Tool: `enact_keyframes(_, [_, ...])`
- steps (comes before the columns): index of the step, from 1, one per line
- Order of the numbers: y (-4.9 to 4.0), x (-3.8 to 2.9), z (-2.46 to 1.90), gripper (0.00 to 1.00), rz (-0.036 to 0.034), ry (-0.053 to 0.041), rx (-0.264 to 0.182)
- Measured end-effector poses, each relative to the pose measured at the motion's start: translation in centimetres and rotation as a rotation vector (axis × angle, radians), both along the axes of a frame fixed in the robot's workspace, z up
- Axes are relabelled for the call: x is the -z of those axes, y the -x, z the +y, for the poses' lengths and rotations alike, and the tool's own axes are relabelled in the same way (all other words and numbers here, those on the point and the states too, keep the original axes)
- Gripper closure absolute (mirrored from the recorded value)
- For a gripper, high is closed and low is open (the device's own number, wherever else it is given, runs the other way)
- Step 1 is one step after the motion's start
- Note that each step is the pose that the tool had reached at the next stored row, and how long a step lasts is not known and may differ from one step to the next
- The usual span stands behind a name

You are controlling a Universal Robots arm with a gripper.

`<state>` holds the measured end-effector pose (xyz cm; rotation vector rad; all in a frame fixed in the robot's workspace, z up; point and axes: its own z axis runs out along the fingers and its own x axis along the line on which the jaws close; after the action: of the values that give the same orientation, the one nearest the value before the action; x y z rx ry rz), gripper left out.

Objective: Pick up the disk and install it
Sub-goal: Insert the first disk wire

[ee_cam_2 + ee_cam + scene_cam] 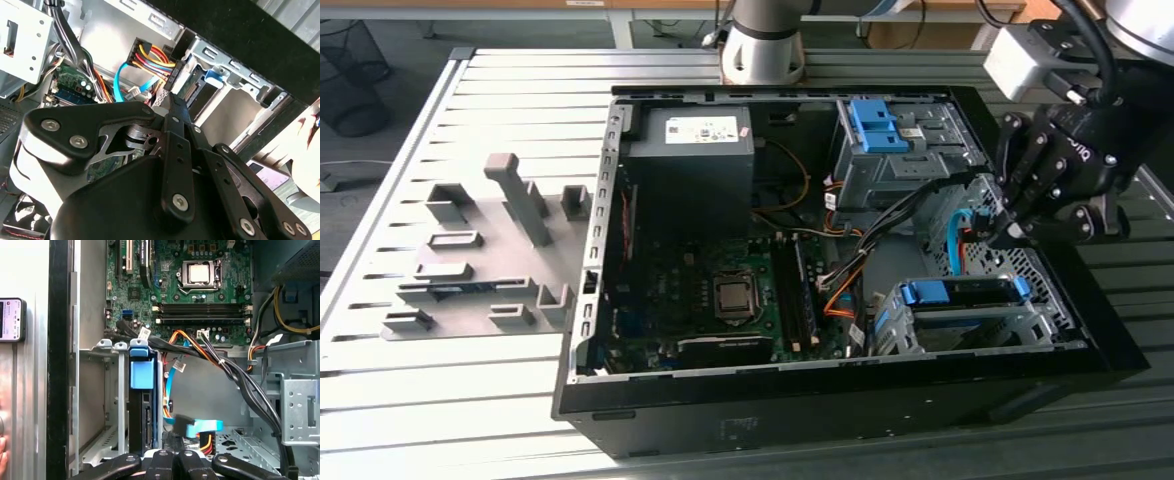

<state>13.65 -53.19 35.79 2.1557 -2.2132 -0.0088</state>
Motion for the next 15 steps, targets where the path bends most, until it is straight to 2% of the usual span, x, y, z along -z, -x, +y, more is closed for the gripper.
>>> enact_keyframes(9, [-0.2, -0.03, 0.04, 0.89, 0.0006, 0.0, -0.003])
enact_keyframes(15, [-0.2, -0.43, 0.04, 0.89, 0.0006, -0.0004, -0.003])
